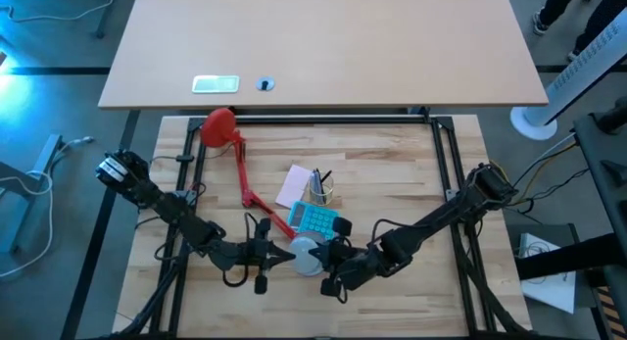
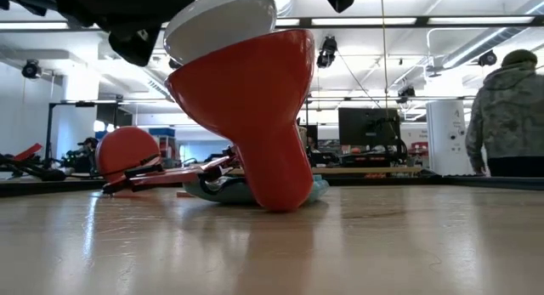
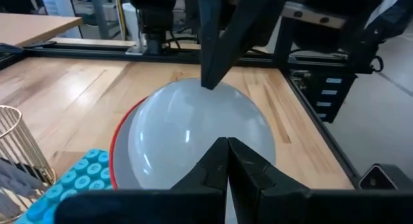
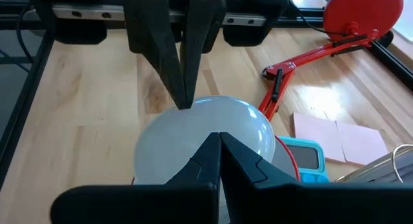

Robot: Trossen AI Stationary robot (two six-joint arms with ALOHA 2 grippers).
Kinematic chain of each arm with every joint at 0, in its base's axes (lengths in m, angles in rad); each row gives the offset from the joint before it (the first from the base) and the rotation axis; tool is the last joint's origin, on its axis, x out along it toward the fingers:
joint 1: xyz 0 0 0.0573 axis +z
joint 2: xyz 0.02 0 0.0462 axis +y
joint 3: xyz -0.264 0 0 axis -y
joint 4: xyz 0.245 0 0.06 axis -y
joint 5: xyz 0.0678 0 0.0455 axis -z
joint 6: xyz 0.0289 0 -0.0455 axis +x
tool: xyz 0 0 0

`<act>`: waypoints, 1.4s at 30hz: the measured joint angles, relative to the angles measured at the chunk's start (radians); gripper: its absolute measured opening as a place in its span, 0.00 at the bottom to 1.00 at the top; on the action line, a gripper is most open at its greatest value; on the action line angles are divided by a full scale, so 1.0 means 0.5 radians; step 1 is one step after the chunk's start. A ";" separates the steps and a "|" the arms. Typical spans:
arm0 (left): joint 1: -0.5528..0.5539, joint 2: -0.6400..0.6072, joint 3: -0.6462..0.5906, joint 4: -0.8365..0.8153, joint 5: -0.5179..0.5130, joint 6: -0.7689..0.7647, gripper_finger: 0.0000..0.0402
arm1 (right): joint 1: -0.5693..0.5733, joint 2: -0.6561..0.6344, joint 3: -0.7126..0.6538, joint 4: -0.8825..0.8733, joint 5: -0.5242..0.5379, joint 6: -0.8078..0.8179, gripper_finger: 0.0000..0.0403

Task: Screw lightbulb
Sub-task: Insert the lightbulb into the red desk lamp

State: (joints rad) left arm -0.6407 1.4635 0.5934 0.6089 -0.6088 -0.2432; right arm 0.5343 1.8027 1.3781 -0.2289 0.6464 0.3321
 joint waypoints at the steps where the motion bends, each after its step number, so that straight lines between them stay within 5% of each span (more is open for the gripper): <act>1: 0.000 0.004 0.002 0.001 -0.002 0.001 0.00 | 0.000 0.000 0.000 -0.003 0.000 0.000 0.00; 31: 0.126 -0.008 0.008 0.031 -0.014 0.217 0.00 | 0.050 -0.001 0.005 0.001 -0.178 0.053 0.00; 42: -0.105 -0.086 0.271 -0.619 -0.005 0.013 0.00 | 0.044 -0.059 0.047 -0.006 -0.018 -0.002 0.00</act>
State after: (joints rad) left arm -0.6934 1.4203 0.7287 0.2993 -0.6112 -0.2367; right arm 0.5561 1.7733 1.4017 -0.2321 0.6372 0.3313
